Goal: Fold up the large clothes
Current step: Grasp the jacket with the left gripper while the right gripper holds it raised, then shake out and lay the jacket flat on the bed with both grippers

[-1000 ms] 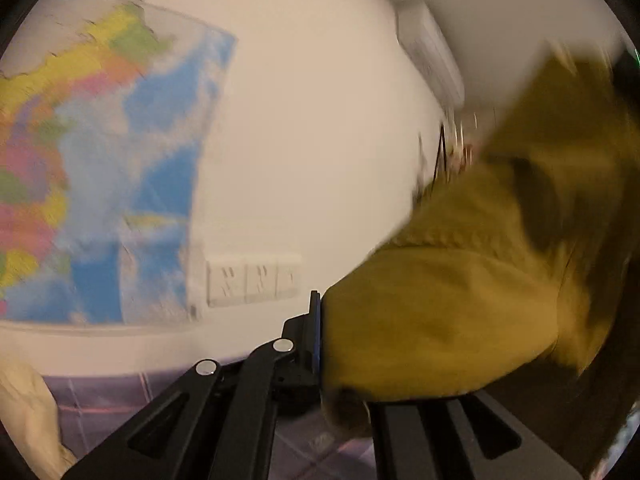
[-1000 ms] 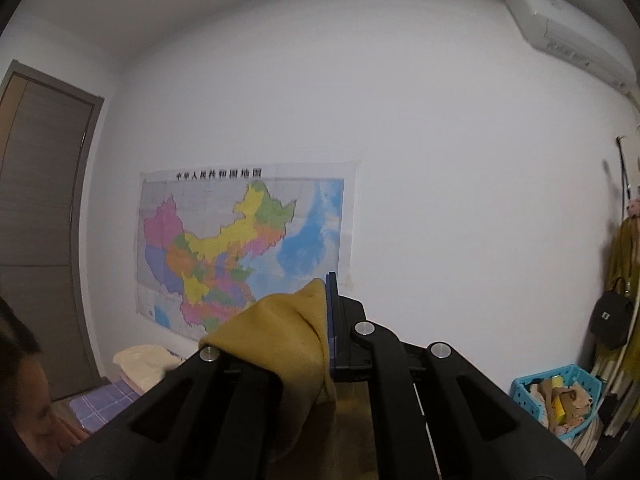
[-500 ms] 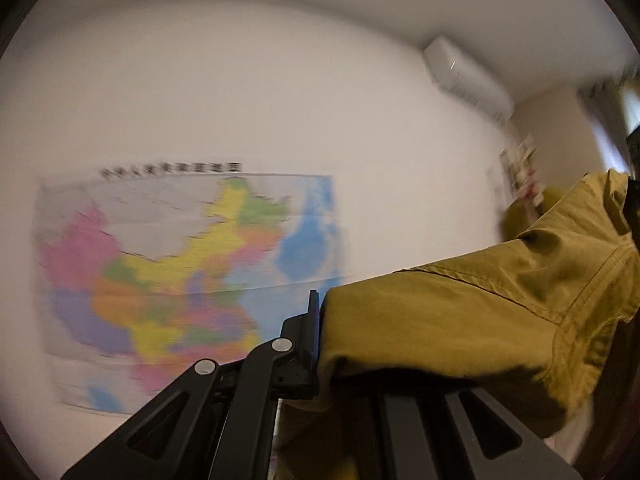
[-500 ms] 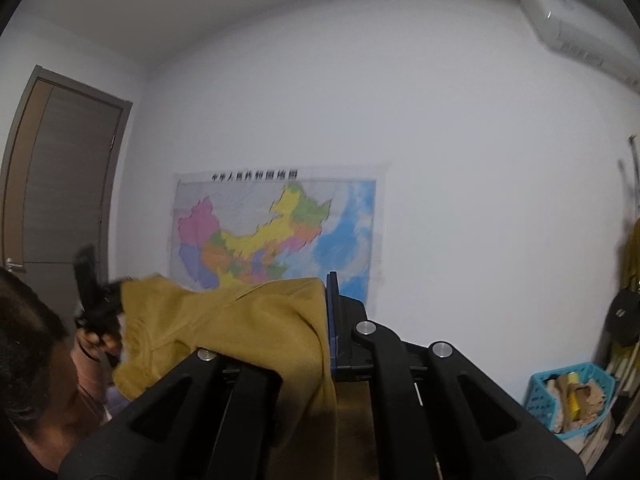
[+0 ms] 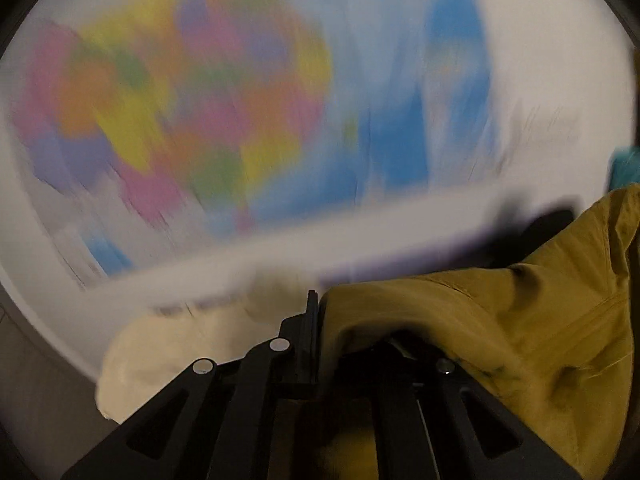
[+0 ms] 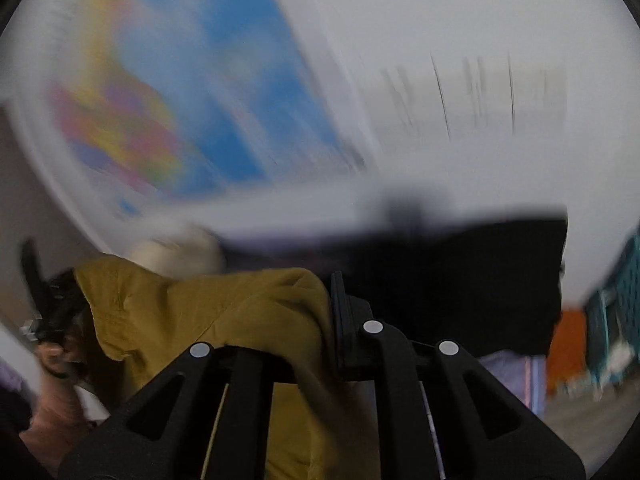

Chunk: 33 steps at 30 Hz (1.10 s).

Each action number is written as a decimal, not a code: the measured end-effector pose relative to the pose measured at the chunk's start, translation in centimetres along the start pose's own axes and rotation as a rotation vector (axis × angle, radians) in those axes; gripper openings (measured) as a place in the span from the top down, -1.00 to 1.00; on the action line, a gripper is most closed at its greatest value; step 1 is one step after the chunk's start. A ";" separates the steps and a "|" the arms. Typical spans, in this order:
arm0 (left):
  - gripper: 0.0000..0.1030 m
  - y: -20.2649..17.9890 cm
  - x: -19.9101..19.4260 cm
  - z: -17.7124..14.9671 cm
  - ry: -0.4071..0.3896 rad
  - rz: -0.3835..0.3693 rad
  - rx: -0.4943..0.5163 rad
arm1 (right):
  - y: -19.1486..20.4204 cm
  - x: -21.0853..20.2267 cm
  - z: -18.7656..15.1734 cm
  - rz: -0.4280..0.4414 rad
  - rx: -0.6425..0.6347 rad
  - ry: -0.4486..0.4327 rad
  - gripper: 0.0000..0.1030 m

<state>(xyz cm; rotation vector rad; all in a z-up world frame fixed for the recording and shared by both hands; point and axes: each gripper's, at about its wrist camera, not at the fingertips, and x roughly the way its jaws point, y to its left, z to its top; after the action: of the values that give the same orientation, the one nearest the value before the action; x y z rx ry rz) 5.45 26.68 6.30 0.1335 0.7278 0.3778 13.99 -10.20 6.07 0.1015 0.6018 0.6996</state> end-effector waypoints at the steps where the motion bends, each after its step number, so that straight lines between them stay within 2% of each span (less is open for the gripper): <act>1: 0.89 -0.3 3.8 -0.9 0.067 -0.027 -0.016 | -1.1 3.6 -0.7 -0.019 0.004 0.056 0.82; 3: 0.90 -1.0 8.8 -2.8 0.176 -0.047 -0.013 | -2.6 7.8 -1.9 -0.099 0.017 0.132 0.61; 4: 0.90 -1.2 10.2 -3.2 0.194 -0.042 -0.007 | -3.1 9.0 -2.3 -0.150 0.005 0.151 0.53; 6: 0.85 -1.0 11.9 -3.6 0.203 -0.020 0.020 | -3.1 9.4 -2.2 -0.200 -0.036 0.152 0.12; 7: 0.62 -0.1 12.0 -3.5 0.212 -0.048 0.002 | -2.7 8.6 -2.3 -0.231 -0.075 0.133 0.01; 8: 0.51 0.7 11.5 -3.5 0.208 -0.084 -0.009 | -1.9 7.3 -2.4 -0.269 -0.133 0.104 -0.13; 9: 0.50 1.2 10.7 -3.5 0.190 -0.116 -0.011 | -0.9 6.2 -2.6 -0.292 -0.193 0.078 -0.18; 10: 0.38 2.1 9.4 -3.5 0.160 -0.170 -0.011 | 0.5 4.7 -3.0 -0.315 -0.272 0.043 -0.21; 11: 0.19 2.7 8.0 -3.7 0.141 -0.216 -0.013 | 1.9 3.6 -3.3 -0.321 -0.339 0.013 -0.29; 14: -0.06 3.5 4.0 -4.7 0.089 -0.371 -0.008 | 5.4 1.2 -5.1 -0.281 -0.477 -0.033 -0.44; 15: -0.07 3.5 3.3 -5.2 0.086 -0.405 -0.005 | 6.5 0.6 -6.1 -0.264 -0.502 -0.051 -0.42; 16: -0.07 3.2 2.8 -6.0 0.093 -0.442 0.006 | 7.3 0.4 -7.0 -0.210 -0.512 -0.042 -0.39; 18: -0.10 1.6 2.5 -7.1 0.115 -0.487 0.033 | 8.8 1.7 -8.4 -0.089 -0.545 0.018 -0.15; 20: -0.22 0.0 3.5 -8.1 0.170 -0.531 0.036 | 9.1 3.9 -9.6 0.091 -0.468 0.136 -0.14; 22: -0.22 -1.7 5.5 -9.1 0.254 -0.534 0.044 | 8.5 7.1 -10.0 0.166 -0.358 0.221 -0.15; 24: -0.21 -2.7 7.5 -9.4 0.327 -0.540 0.018 | 7.8 9.6 -10.1 0.190 -0.293 0.263 -0.19; 25: -0.19 -2.9 8.3 -9.3 0.354 -0.545 -0.005 | 7.1 10.8 -9.8 0.234 -0.223 0.273 -0.18; 26: -0.07 -3.3 9.2 -9.1 0.362 -0.554 -0.026 | 6.4 11.9 -9.4 0.287 -0.167 0.277 -0.12; 27: 0.07 -3.4 10.0 -8.7 0.363 -0.568 -0.041 | 6.3 12.5 -8.9 0.310 -0.140 0.269 0.17; 28: 0.39 -3.4 10.7 -8.2 0.370 -0.569 -0.051 | 6.0 12.5 -8.6 0.316 -0.127 0.252 0.37; 29: 0.61 -3.4 11.1 -7.6 0.370 -0.582 -0.066 | 6.0 12.6 -7.9 0.340 -0.115 0.237 0.77; 31: 0.67 -2.8 11.2 -5.9 0.349 -0.623 -0.116 | 5.6 11.7 -6.0 0.376 -0.074 0.167 0.87; 33: 0.72 -1.8 10.9 -3.4 0.295 -0.628 -0.160 | 5.4 10.5 -3.7 0.397 -0.045 0.090 0.91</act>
<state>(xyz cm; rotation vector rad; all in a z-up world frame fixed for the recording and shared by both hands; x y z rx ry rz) 11.12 29.15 -3.42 -0.3058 0.9811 -0.1509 15.16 0.18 -0.59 0.1509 0.6590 1.1062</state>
